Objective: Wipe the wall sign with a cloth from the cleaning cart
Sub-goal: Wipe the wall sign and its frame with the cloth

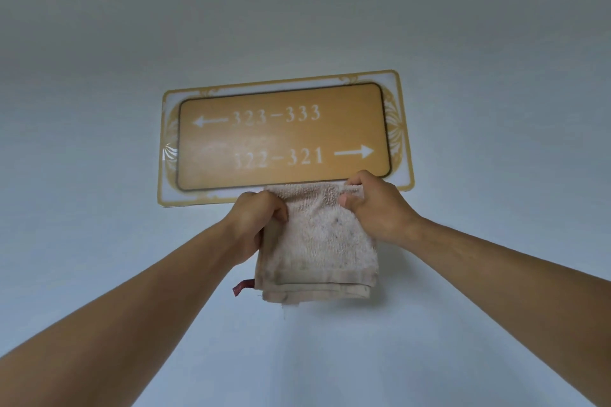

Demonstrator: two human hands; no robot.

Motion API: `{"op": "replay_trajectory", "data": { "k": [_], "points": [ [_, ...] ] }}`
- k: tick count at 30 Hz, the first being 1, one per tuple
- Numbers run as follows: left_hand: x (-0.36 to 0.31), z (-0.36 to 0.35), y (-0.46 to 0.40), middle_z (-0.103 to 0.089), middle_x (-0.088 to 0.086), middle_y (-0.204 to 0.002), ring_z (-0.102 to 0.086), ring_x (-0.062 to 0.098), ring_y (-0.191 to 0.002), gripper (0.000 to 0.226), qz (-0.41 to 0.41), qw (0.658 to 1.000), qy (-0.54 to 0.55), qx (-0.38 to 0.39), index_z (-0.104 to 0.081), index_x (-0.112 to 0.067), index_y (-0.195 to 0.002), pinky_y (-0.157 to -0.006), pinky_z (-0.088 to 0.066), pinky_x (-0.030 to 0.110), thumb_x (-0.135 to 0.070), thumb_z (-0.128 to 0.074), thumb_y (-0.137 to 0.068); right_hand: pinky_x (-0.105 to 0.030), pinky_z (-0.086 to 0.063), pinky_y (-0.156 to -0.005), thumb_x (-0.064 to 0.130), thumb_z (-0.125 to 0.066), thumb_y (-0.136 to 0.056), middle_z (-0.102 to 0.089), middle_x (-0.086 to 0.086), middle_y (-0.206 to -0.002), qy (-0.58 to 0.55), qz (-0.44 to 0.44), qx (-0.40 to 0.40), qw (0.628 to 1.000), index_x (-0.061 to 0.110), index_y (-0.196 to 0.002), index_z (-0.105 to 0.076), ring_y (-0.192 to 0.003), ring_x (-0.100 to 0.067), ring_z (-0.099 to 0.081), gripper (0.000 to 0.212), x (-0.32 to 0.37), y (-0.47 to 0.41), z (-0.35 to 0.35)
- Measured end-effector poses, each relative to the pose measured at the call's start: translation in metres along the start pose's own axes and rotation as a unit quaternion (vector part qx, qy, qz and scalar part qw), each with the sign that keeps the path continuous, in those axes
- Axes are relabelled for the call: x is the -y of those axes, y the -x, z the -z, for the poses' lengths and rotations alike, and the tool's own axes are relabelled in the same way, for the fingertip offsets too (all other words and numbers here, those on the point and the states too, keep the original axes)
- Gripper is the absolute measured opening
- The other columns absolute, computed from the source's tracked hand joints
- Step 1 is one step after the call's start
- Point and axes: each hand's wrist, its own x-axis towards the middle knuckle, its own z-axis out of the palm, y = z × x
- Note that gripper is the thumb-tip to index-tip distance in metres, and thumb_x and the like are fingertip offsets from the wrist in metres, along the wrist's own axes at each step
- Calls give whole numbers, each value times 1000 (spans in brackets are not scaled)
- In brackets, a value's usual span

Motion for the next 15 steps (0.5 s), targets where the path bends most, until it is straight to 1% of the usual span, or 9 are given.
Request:
{"op": "replay_trajectory", "data": {
  "k": [3,5,7,8,10,12,15],
  "points": [
    [-6,-1,26,-56,11,-86,-54,29,-78,15,9,1000,-4,-21,-59,-5,-86,-70,-40,37,-2,-61,-72,-19,-40,-42,29,-56,-103,-56,-1,-85,-27,-18,12,999,23,-120,-48,-59,-13,-50,19,5,20,14],
    [-9,3,42,-61,12,-84,-58,28,-75,20,13,1000,-14,-21,-66,0,-96,-66,-45,36,-5,-66,-77,-19,-38,-40,26,-55,-103,-55,-3,-79,-53,-28,17,998,24,-119,-48,-53,-14,-47,18,7,29,19],
    [-13,7,54,-65,13,-86,-62,29,-76,27,17,999,-29,-9,-68,4,-103,-67,-51,36,-6,-68,-78,-22,-38,-42,25,-55,-104,-55,-4,-80,-60,-33,20,997,25,-120,-48,-54,-15,-46,18,11,36,22],
    [-15,10,61,-66,13,-88,-63,29,-77,25,19,999,-40,-1,-68,3,-103,-69,-54,37,-6,-68,-80,-23,-39,-45,25,-55,-103,-56,-3,-82,-62,-35,23,997,25,-121,-49,-57,-15,-47,19,15,39,23],
    [-19,18,73,-69,12,-90,-67,28,-83,17,20,998,-58,19,-71,-2,-99,-78,-58,41,-6,-68,-83,-25,-42,-50,25,-56,-103,-57,-2,-90,-70,-34,23,997,26,-122,-50,-64,-16,-51,20,24,45,24],
    [-24,27,80,-74,9,-94,-70,27,-91,17,13,997,-72,39,-73,-4,-101,-86,-58,43,-8,-70,-85,-26,-45,-55,25,-58,-102,-57,2,-95,-89,-34,17,995,25,-124,-52,-72,-17,-55,23,32,50,25],
    [-30,38,88,-76,12,-106,-72,30,-101,24,-5,994,-84,64,-72,-1,-108,-85,-60,42,-12,-73,-86,-29,-49,-63,24,-62,-100,-54,5,-96,-111,-30,10,993,22,-128,-52,-78,-18,-57,29,43,55,30]
  ]
}}
